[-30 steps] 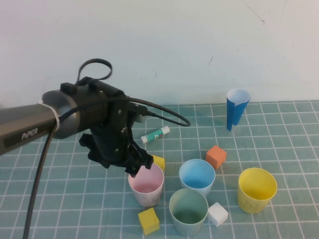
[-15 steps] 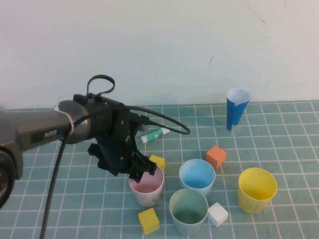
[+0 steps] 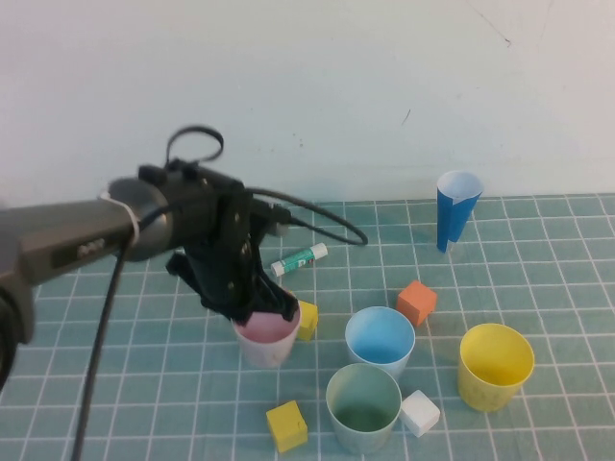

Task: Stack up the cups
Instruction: Pick up the pink cup, then place the pink cup on the green cup

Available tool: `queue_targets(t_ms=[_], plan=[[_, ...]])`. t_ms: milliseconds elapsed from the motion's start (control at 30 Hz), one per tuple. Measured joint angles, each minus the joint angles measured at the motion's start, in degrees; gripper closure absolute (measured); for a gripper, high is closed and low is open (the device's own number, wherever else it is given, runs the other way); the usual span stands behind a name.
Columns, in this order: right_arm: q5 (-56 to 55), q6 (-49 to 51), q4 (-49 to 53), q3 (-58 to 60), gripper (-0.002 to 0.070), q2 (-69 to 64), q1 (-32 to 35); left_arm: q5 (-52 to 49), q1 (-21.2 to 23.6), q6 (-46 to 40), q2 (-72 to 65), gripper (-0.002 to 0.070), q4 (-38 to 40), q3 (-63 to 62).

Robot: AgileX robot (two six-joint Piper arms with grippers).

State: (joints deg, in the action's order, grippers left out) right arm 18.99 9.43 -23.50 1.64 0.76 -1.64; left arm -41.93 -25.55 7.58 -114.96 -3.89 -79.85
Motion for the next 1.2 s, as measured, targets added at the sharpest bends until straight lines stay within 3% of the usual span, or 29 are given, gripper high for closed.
queue_targets(t_ms=[200, 467, 600, 833, 1200], plan=[[0.00, -1.12, 0.03, 0.00, 0.0679, 0.00, 0.00, -8.42, 0.00, -5.77, 8.64, 0.0665, 0.92, -2.12], [0.00, -2.18, -0.20, 0.00, 0.0679, 0.00, 0.00, -15.98, 0.00, -17.92, 17.81, 0.0665, 14.57, -2.10], [0.10, -2.40, -0.43, 0.00, 0.0679, 0.00, 0.00, -16.76, -2.94, -22.28, 18.43, 0.0665, 16.71, -2.10], [0.09, -2.98, -0.43, 0.00, 0.0679, 0.00, 0.00, -14.00, -11.73, -23.63, 14.21, 0.0665, 15.93, -2.14], [0.09, -4.51, -1.47, 0.00, 0.0679, 0.00, 0.00, -10.22, -12.75, -20.70, 7.45, 0.0665, 13.11, -2.14]])
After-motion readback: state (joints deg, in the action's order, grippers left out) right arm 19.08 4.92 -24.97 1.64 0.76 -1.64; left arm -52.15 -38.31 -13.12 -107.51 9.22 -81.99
